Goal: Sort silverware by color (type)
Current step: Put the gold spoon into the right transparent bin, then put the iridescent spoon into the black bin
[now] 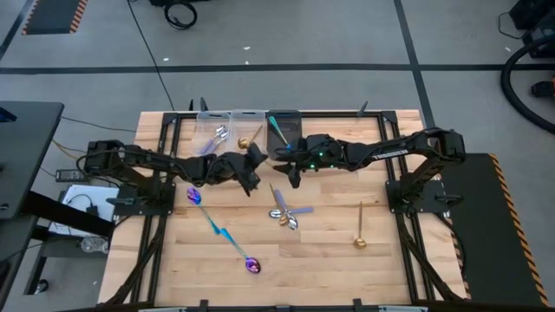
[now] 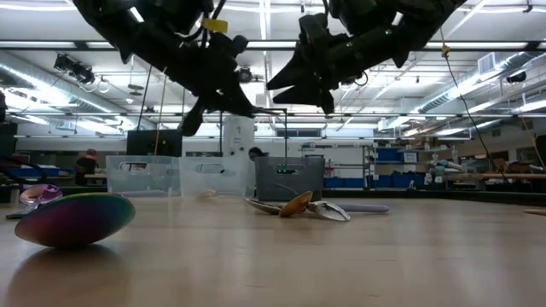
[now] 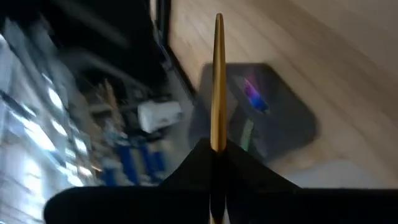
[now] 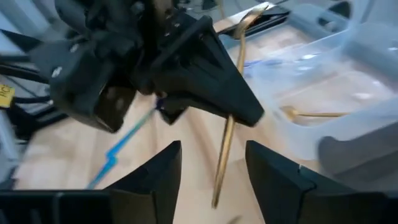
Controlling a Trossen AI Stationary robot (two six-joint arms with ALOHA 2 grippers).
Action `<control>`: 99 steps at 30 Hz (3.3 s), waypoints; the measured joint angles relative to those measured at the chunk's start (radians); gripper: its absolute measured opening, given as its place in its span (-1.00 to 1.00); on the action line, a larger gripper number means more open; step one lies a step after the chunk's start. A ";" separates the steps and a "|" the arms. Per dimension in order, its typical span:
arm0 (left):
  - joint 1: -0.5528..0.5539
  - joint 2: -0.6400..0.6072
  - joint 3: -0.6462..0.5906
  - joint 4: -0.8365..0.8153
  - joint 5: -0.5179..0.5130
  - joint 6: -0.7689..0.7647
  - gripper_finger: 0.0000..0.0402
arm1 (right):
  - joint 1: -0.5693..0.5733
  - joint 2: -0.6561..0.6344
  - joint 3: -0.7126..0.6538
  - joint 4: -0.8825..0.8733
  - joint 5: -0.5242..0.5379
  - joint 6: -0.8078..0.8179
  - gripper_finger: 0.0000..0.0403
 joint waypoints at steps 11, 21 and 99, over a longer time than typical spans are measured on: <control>0.223 -0.113 0.001 -0.015 0.211 -0.642 -0.88 | 0.045 -0.013 0.000 -0.050 0.122 -0.053 -0.08; 0.390 -0.082 0.000 -0.018 0.332 -1.206 -0.88 | 0.117 -0.013 0.000 -0.001 0.203 -0.080 -0.08; -0.120 -0.183 0.001 -0.399 0.143 -1.440 -0.30 | 0.471 -0.010 -0.087 -0.061 0.557 -0.054 -0.08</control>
